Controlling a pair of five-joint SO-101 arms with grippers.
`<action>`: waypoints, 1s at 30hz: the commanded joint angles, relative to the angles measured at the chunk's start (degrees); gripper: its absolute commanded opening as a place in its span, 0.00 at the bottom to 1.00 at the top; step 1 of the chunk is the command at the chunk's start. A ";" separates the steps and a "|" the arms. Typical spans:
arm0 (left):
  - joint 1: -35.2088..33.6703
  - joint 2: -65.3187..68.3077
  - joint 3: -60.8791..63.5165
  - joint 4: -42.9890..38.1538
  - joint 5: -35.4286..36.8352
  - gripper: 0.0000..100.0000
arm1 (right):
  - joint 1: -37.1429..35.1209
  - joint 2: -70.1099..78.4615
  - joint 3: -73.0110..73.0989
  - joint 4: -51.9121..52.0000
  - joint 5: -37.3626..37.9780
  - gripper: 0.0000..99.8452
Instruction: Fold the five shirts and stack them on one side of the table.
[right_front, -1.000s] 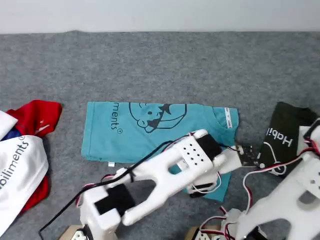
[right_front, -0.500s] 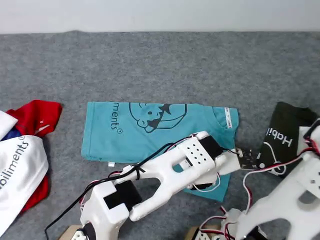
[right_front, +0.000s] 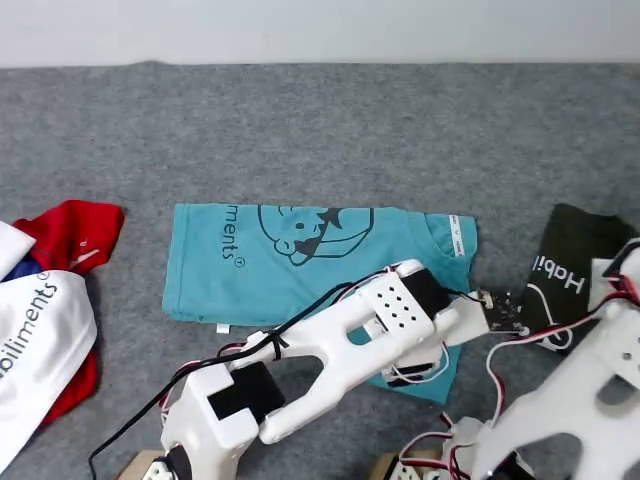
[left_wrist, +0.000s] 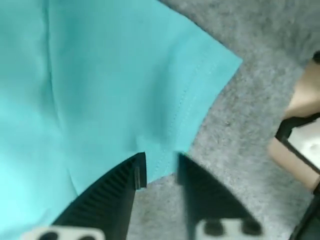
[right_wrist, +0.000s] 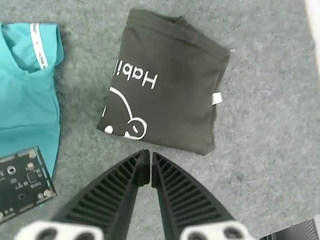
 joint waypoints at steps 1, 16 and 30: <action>0.18 -0.44 -1.89 -0.18 0.62 0.19 | 0.40 -1.71 0.18 2.07 0.53 0.02; -0.18 7.74 -2.24 -4.75 -1.85 0.04 | 0.40 -1.71 0.18 2.07 0.62 0.02; -2.73 -2.02 -2.42 -3.96 -2.90 0.01 | 0.40 -1.71 0.09 1.98 0.62 0.02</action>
